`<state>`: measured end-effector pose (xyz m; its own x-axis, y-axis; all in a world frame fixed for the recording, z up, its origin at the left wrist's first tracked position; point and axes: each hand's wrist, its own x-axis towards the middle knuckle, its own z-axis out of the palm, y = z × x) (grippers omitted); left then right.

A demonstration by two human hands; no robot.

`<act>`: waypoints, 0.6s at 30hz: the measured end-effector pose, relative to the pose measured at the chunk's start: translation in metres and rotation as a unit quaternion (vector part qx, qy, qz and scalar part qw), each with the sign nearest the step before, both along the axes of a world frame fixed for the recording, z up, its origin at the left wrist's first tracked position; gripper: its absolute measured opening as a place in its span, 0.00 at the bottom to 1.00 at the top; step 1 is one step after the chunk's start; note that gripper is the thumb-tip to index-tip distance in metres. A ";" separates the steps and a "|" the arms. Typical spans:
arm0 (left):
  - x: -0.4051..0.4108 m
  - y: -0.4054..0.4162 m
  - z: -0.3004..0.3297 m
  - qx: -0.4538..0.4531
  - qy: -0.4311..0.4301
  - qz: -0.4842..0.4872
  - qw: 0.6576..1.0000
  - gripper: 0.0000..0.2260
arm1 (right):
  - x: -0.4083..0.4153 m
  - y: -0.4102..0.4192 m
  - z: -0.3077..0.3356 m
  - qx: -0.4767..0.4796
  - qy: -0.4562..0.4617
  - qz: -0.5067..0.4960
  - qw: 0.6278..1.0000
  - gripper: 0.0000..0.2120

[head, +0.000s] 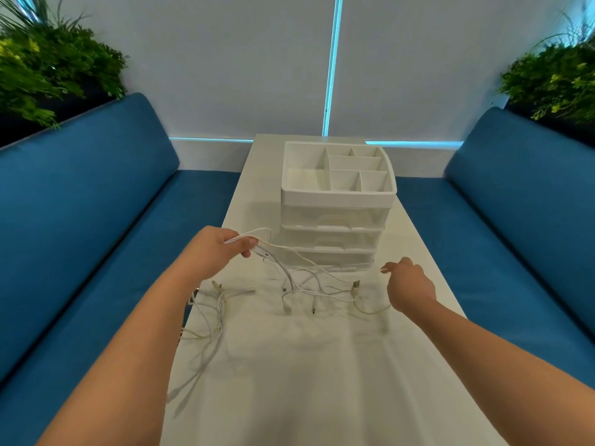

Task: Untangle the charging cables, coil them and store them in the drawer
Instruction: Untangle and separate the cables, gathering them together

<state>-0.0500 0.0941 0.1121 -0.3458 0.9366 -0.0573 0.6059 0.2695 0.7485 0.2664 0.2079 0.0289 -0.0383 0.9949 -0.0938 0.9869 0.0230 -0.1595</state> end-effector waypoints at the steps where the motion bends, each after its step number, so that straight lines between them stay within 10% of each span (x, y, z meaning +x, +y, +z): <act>1: -0.001 0.000 0.002 0.008 -0.005 0.004 1.000 0.17 | 0.000 -0.001 -0.001 0.001 -0.020 0.011 1.000 0.30; 11: 0.000 0.004 0.020 0.058 -0.078 0.011 0.995 0.17 | -0.021 -0.003 -0.017 -0.030 0.310 -0.163 0.936 0.30; 15: 0.000 0.004 0.022 0.052 -0.075 0.003 0.996 0.17 | -0.036 -0.019 -0.016 0.012 0.386 -0.041 0.922 0.06; 18: 0.001 0.005 0.022 0.051 -0.078 0.004 0.996 0.17 | -0.045 -0.031 -0.018 -0.074 0.445 0.080 0.889 0.07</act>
<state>-0.0490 0.0989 0.1338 -0.3467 0.9378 -0.0163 0.4783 0.1917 0.8570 0.2209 0.1774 0.0110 -0.3033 0.9491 -0.0849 0.4544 0.0658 -0.8884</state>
